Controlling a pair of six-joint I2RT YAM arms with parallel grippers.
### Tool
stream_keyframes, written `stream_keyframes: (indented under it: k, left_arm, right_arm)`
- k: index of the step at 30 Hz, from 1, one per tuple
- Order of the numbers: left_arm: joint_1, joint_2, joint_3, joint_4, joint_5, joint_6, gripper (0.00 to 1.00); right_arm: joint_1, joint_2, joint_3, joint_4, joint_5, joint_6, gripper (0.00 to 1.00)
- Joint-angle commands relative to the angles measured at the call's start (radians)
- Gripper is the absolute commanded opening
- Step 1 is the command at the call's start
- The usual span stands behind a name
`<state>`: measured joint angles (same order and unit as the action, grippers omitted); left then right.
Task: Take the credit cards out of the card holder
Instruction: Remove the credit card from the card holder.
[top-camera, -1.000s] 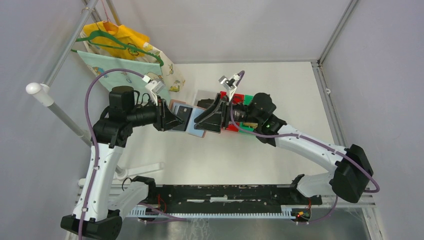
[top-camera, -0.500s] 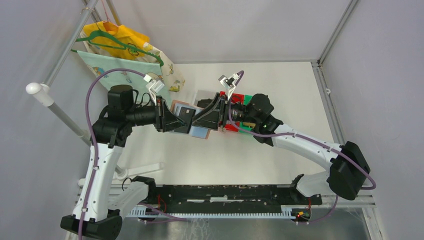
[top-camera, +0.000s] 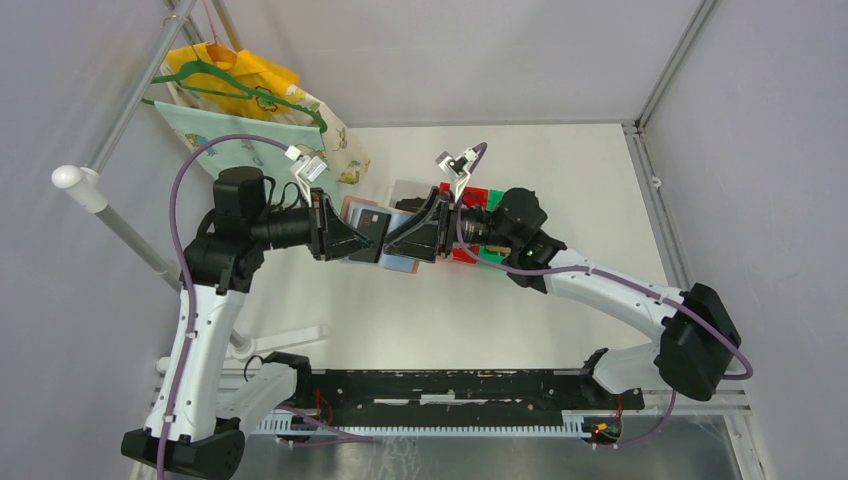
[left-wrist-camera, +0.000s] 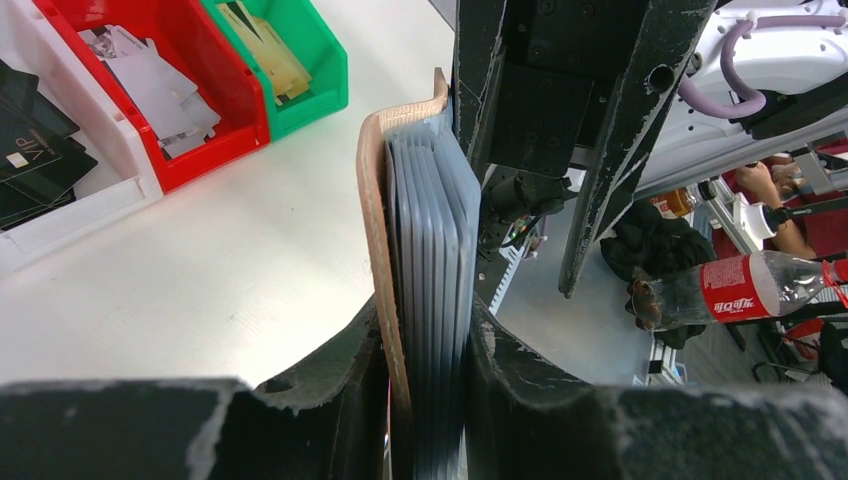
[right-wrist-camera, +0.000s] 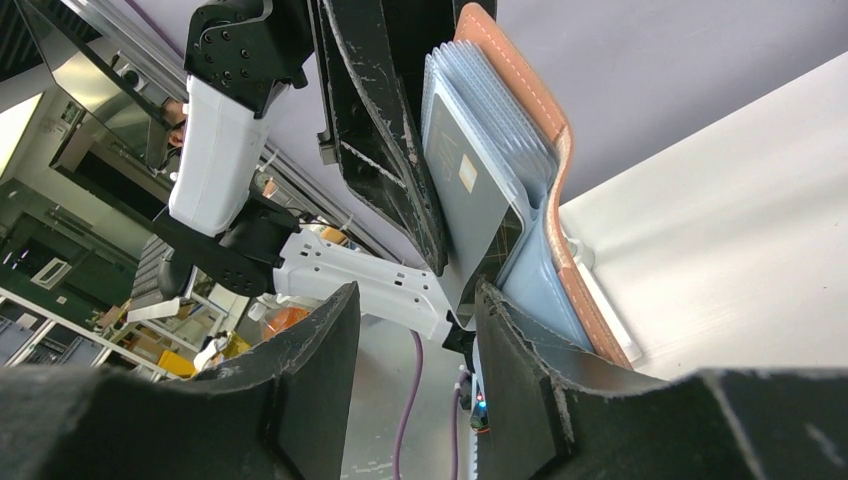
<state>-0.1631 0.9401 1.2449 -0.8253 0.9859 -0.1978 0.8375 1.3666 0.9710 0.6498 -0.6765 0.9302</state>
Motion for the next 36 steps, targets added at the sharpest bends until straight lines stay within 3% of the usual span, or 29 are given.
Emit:
stream_keyframes:
  k: [1,12,16,28,36]
  left_arm:
    - [-0.002,-0.013,0.067,0.081,0.123,-0.06,0.02]
    - [-0.002,-0.008,0.072,0.074,0.146,-0.054,0.02]
    - [-0.002,-0.016,0.059,0.073,0.147,-0.045,0.03]
    - [-0.001,-0.016,0.013,0.078,0.205,-0.055,0.24]
    - [-0.002,-0.019,-0.004,0.054,0.349,-0.041,0.49]
  right_arm:
    - [0.0,-0.014,-0.005,0.007,0.019,-0.024,0.52]
    - [-0.002,-0.014,-0.007,-0.001,0.02,-0.029,0.52]
    - [0.003,-0.007,-0.02,0.079,0.018,0.025,0.51]
    - [0.048,0.057,-0.025,0.126,0.165,0.108,0.24]
    - [0.048,0.051,-0.052,0.203,0.158,0.145,0.12]
